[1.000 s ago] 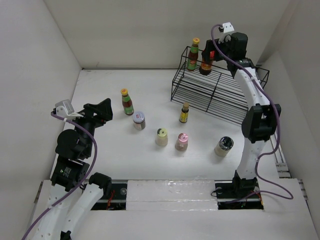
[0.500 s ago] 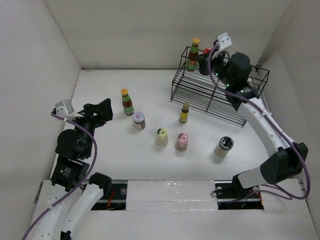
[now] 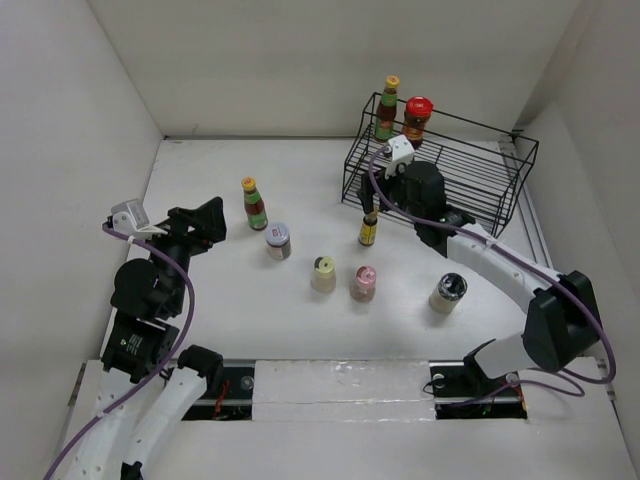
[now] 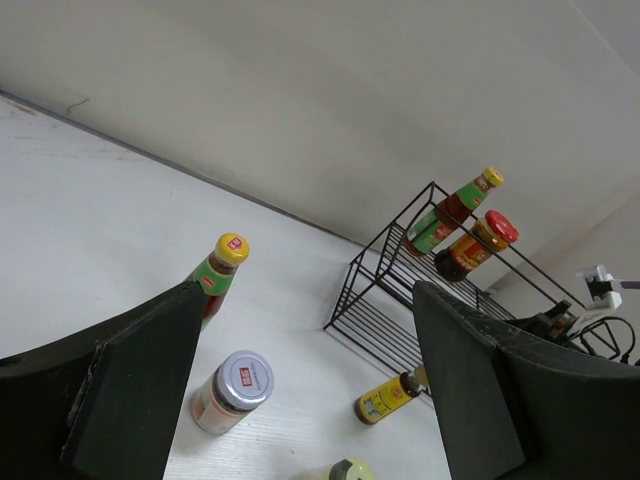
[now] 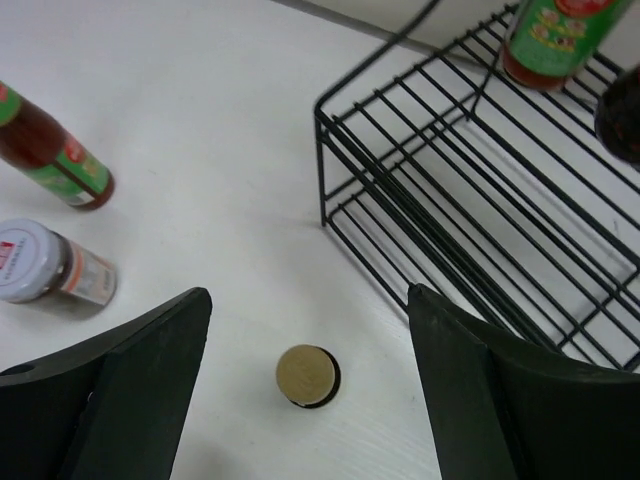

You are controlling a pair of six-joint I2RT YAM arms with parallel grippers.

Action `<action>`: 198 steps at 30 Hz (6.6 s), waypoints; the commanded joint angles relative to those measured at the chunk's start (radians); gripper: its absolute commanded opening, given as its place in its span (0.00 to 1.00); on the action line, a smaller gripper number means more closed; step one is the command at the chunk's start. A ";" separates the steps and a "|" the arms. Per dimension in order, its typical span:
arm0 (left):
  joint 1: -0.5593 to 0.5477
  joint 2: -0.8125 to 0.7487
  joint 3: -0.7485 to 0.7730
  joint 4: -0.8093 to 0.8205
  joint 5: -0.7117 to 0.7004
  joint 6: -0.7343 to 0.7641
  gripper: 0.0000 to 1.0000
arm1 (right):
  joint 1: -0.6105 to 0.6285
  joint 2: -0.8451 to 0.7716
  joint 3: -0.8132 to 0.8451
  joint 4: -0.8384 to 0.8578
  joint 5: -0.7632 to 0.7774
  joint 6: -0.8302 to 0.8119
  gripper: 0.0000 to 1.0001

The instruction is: Organize the condiment bottles

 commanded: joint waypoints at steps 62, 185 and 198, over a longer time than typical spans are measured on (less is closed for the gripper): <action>0.005 0.007 -0.006 0.047 0.019 -0.004 0.80 | -0.512 0.284 0.952 -0.234 -0.183 -0.087 0.17; 0.005 -0.031 -0.013 0.043 -0.015 -0.024 0.81 | -0.031 0.316 0.833 0.150 -0.416 -0.010 0.21; 0.005 -0.022 -0.013 0.043 -0.004 -0.024 0.81 | -0.242 0.337 0.856 0.003 -0.382 -0.071 0.21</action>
